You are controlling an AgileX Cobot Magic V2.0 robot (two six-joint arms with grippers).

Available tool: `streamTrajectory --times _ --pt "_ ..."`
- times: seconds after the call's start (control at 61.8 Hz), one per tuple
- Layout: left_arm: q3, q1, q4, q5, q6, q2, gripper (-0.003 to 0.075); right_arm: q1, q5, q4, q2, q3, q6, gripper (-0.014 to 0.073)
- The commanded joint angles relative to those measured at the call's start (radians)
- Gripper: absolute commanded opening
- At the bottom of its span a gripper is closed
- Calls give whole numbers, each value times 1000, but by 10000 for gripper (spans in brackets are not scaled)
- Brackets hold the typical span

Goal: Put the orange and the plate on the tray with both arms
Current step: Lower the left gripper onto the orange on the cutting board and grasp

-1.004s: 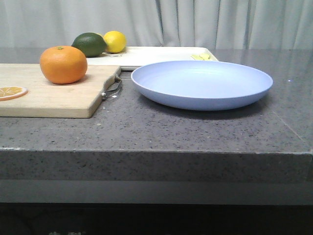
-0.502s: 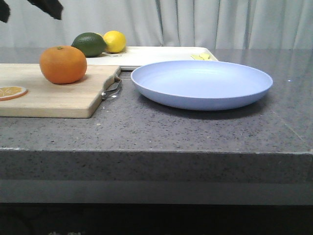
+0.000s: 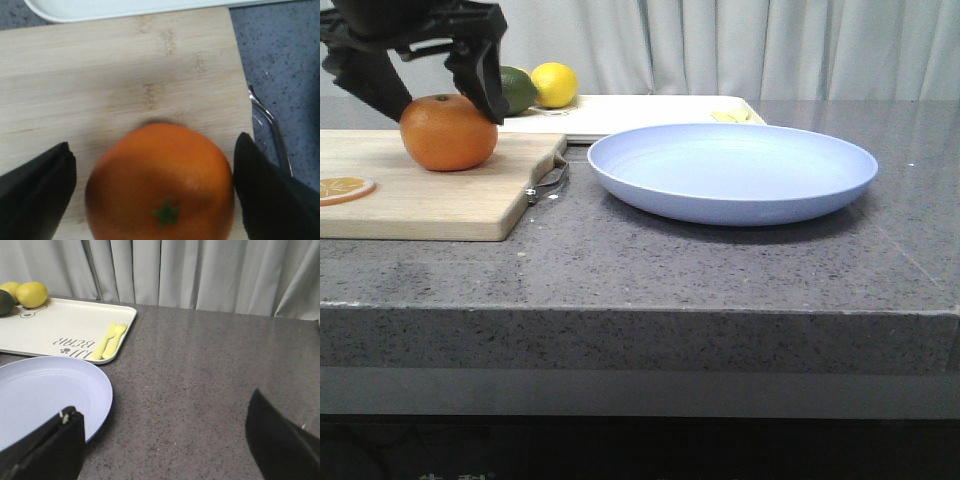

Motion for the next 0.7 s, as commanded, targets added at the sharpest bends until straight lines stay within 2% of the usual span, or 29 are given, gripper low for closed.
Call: streamTrajectory --times 0.0,0.162,0.243,0.34,0.502,0.583,0.68 --pt "-35 -8 -18 -25 0 -29 606 -3 -83 2 9 -34 -9 654" --pt "-35 -8 -18 -14 0 -16 596 -3 -83 2 9 -34 -9 654" --pt "-35 -8 -18 -14 0 -16 567 -3 -83 2 9 -34 -9 654" --pt "-35 -8 -18 -14 0 -16 479 -3 -83 2 9 -34 -9 654" --pt "-35 -8 -18 -10 0 -16 277 -3 -83 2 9 -34 -9 654" --pt "-49 -8 -18 8 2 -16 234 -3 -83 2 9 -34 -9 654" --pt "-92 -9 -18 40 2 -16 231 -3 -83 2 9 -34 -9 654"
